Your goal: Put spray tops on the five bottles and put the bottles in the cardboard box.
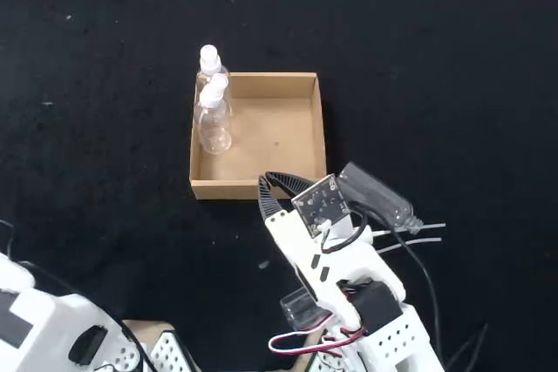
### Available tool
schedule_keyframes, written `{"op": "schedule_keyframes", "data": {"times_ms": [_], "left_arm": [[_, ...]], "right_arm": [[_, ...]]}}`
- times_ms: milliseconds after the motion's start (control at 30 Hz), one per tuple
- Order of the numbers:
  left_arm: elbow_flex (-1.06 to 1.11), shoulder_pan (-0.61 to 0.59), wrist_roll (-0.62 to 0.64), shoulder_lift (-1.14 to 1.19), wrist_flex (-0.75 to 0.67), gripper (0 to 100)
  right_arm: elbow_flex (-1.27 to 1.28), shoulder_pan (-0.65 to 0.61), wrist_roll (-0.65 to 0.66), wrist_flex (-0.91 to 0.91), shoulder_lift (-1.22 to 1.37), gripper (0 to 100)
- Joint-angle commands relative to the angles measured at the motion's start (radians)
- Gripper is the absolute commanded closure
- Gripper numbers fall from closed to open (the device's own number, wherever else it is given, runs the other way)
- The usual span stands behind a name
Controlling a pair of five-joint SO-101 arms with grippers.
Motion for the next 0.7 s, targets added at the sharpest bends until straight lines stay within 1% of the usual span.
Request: {"op": "schedule_keyframes", "data": {"times_ms": [0,100,167,467,667], "left_arm": [[-0.048,0.002,0.012,0.014,-0.118,76],[-0.039,0.019,0.005,0.051,-0.196,76],[-0.047,0.03,0.005,0.083,-0.213,76],[-0.133,0.022,0.005,0.218,-0.215,76],[-0.134,0.022,0.005,0.23,-0.216,77]], "right_arm": [[-0.008,0.018,0.002,0.0,-0.113,98.6],[-0.008,0.018,0.002,0.0,-0.113,98.6],[-0.008,0.018,0.002,0.0,-0.113,98.6],[-0.008,0.018,0.002,0.002,-0.113,98.6],[-0.008,0.018,0.002,0.002,-0.113,98.6]]}}
